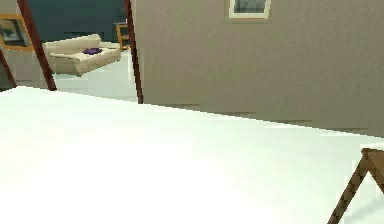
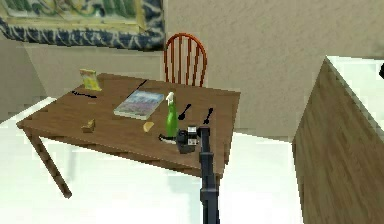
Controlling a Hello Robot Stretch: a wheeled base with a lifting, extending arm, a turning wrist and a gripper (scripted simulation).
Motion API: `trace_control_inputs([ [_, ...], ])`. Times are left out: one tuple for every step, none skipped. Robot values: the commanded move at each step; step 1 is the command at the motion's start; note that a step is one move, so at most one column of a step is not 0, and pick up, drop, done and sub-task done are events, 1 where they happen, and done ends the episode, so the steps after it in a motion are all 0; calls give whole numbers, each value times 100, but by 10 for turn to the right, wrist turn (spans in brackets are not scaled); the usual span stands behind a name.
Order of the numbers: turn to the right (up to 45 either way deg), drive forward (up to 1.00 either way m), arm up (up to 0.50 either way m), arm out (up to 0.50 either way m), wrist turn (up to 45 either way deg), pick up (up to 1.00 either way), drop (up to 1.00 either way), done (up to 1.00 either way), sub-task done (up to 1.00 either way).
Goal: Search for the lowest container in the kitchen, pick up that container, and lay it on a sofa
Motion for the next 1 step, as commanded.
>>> trace_control_inputs([
  [0,0,0,0,0,100,0,0,0],
])
